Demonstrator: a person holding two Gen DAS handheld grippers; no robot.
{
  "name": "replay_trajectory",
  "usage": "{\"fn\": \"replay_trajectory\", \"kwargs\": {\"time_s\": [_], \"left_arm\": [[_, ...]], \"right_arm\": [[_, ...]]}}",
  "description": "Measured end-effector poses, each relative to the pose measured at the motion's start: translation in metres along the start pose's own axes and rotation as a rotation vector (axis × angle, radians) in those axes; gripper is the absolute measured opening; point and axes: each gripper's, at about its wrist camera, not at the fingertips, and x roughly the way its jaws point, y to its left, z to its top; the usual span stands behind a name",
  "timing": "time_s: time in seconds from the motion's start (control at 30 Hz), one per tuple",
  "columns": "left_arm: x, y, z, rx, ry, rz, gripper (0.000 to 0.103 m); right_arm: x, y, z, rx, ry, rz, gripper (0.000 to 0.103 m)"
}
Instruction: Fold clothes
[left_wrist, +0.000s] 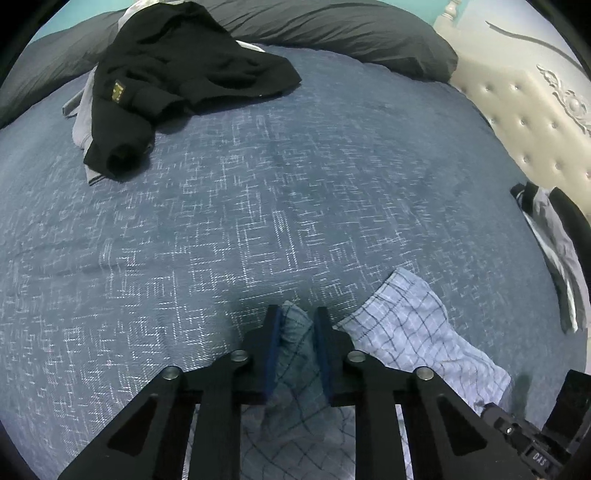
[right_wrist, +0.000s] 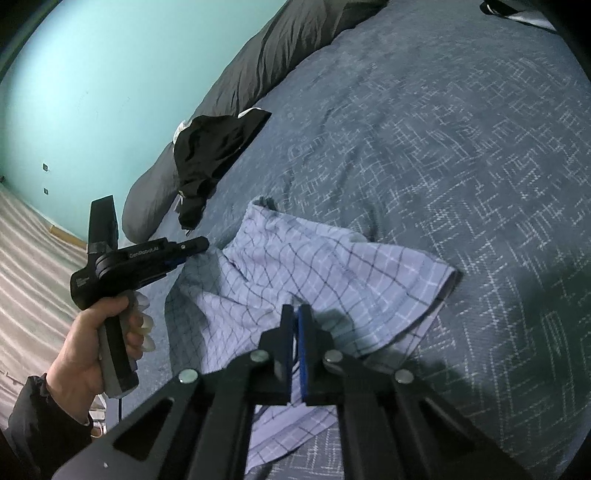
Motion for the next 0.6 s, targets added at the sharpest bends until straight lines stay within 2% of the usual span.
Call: {"fn": "replay_trajectory", "kwargs": {"time_s": [0.6], "left_arm": [[-0.042,-0.024,0.007,0.044,-0.098,-0.028,0.013]], "right_arm": [[-0.037,0.008,-0.003,-0.003,-0.085,0.034,0.001]]}}
